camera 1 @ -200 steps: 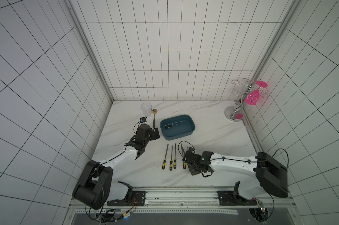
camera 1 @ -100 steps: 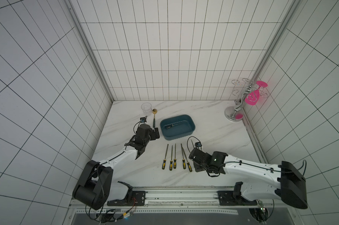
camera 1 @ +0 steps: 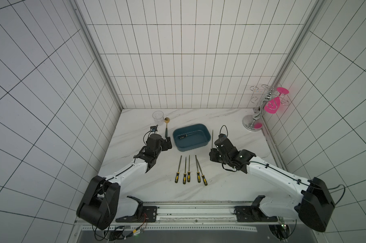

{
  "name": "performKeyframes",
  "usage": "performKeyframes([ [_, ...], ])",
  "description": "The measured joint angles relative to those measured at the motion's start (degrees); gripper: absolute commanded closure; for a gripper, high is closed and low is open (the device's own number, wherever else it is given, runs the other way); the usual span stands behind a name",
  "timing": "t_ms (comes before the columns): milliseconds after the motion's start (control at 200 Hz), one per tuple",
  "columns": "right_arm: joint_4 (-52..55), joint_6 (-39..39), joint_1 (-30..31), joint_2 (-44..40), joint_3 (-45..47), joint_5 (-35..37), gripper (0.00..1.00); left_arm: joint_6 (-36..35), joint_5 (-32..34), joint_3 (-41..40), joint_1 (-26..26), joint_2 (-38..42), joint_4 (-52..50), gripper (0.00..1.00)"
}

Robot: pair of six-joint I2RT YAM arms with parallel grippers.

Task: Put the file tool into the storage box
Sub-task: Place the file tool in the storage box.

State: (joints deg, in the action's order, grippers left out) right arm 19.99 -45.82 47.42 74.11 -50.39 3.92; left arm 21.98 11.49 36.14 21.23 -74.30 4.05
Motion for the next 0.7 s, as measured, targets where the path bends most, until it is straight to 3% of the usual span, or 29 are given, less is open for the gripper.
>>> performKeyframes([
  [435,-16.0,-7.9,-4.3,20.9,-11.4,-7.2,0.99,0.0,0.7,-0.8,0.0,2.1,0.4,0.02],
  [700,-23.5,-13.5,-4.3,27.7,-14.1,-8.4,1.00,0.2,0.3,-1.4,0.0,2.6,1.4,0.02],
])
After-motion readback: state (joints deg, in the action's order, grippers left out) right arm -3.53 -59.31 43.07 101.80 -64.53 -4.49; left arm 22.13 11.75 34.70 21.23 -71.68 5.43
